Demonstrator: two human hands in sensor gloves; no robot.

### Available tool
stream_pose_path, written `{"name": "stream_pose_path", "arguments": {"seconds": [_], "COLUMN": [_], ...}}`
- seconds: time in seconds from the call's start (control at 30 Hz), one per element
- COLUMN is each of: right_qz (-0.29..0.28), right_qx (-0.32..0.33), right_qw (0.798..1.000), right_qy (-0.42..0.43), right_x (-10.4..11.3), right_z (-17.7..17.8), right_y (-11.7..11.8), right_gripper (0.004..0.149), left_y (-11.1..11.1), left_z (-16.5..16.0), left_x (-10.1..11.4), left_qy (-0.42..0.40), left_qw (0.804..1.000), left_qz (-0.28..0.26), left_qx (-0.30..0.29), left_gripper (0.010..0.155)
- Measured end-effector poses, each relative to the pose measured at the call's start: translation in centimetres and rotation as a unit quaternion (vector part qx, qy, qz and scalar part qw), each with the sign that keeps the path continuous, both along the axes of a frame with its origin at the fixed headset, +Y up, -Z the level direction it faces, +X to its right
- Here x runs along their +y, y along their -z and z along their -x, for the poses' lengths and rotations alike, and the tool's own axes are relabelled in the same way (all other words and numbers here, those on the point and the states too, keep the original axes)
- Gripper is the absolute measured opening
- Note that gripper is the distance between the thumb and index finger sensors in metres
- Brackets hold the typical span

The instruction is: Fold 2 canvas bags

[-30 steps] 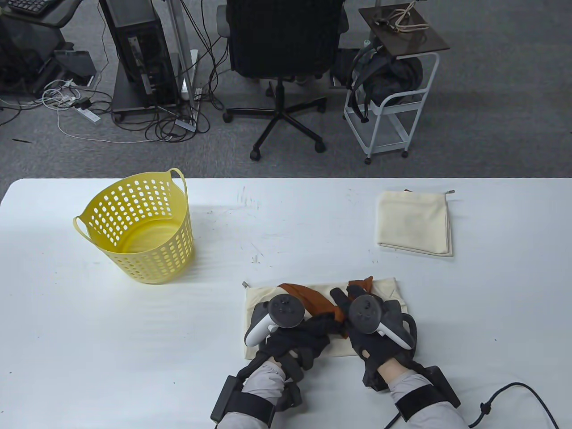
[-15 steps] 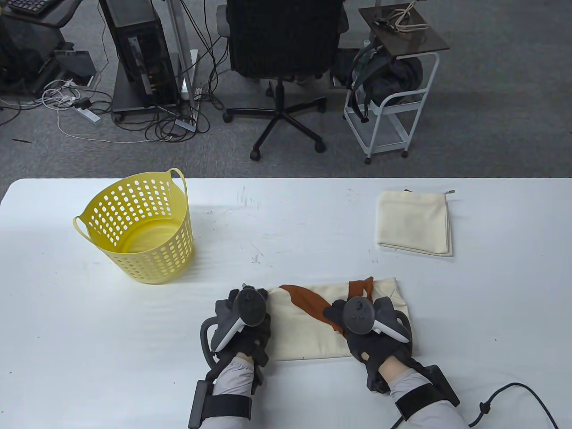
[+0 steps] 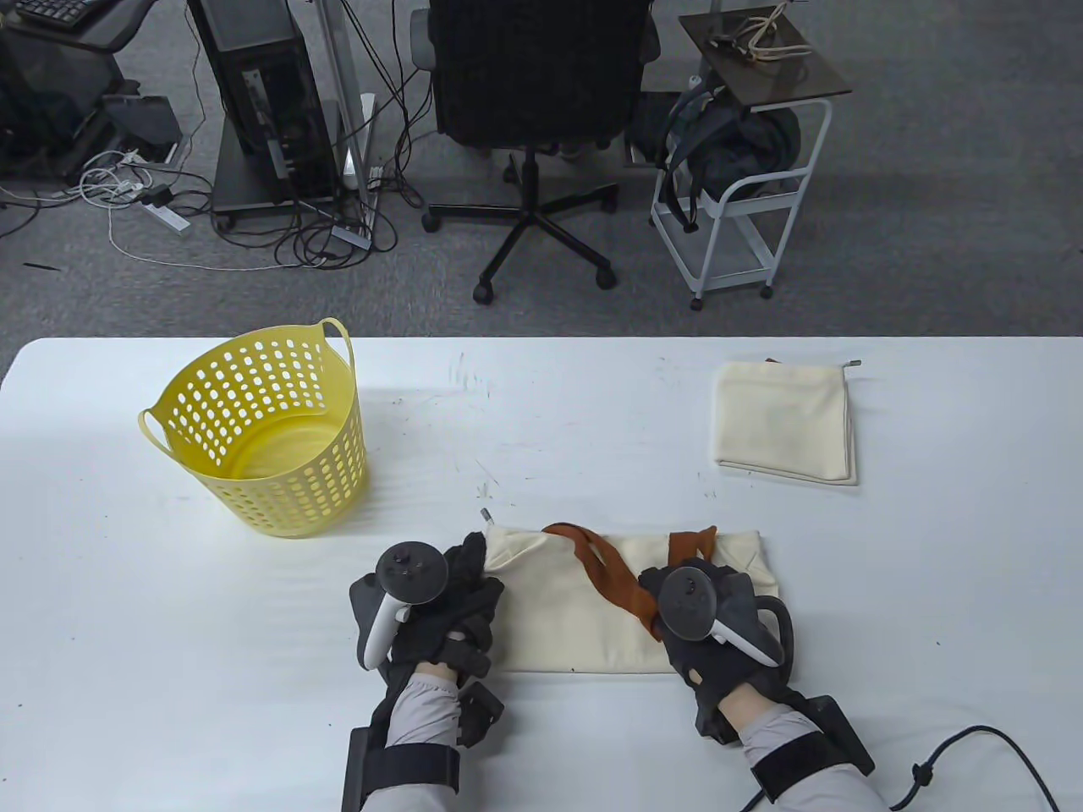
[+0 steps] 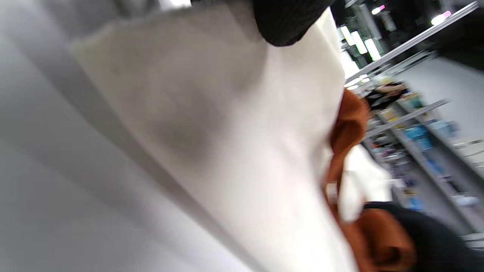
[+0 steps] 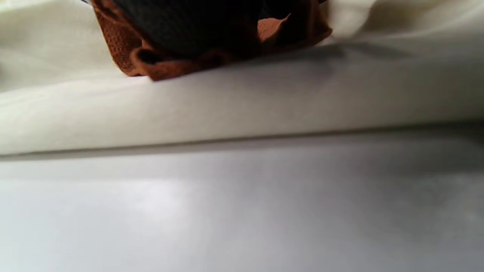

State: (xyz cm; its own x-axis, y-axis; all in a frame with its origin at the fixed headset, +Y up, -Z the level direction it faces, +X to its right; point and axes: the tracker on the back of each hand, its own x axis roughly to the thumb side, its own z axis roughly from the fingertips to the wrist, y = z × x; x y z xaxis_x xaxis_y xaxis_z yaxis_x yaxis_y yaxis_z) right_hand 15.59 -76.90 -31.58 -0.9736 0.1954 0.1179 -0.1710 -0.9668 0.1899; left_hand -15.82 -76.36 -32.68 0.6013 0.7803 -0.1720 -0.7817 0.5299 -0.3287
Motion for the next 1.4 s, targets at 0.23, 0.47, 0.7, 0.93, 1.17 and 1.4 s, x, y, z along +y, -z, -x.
{"name": "stream_pose_path", "arguments": {"seconds": [0.23, 0.47, 0.7, 0.93, 1.17, 1.4], "right_qz": [-0.05, -0.061, -0.058, -0.074, -0.04, 0.124], "right_qx": [-0.015, 0.077, 0.107, 0.063, 0.1, 0.114], "right_qw": [0.999, 0.995, 0.992, 0.995, 0.994, 0.967], "right_qy": [-0.015, -0.031, -0.025, 0.002, 0.032, 0.193], "right_x": [0.2, 0.1, 0.1, 0.6, 0.6, 1.3], "right_z": [-0.2, 1.1, 1.9, 1.1, 0.9, -2.2], "right_y": [-0.5, -0.9, -1.3, -1.0, -0.7, 0.9], "right_gripper": [0.049, 0.044, 0.043, 0.041, 0.039, 0.05], "left_y": [0.2, 0.1, 0.0, -0.6, -1.2, -1.7], "left_z": [1.1, 0.9, -1.1, -5.5, -8.3, -10.4], "left_x": [0.2, 1.3, 2.3, 2.5, 0.5, -0.8], "left_qy": [-0.089, -0.237, -0.319, -0.338, -0.384, -0.345], "left_qw": [0.996, 0.971, 0.943, 0.927, 0.905, 0.907], "left_qz": [0.016, 0.004, -0.016, 0.001, 0.04, 0.062], "left_qx": [-0.001, -0.02, -0.09, -0.164, -0.179, -0.233], "left_gripper": [0.073, 0.073, 0.074, 0.073, 0.072, 0.078]}}
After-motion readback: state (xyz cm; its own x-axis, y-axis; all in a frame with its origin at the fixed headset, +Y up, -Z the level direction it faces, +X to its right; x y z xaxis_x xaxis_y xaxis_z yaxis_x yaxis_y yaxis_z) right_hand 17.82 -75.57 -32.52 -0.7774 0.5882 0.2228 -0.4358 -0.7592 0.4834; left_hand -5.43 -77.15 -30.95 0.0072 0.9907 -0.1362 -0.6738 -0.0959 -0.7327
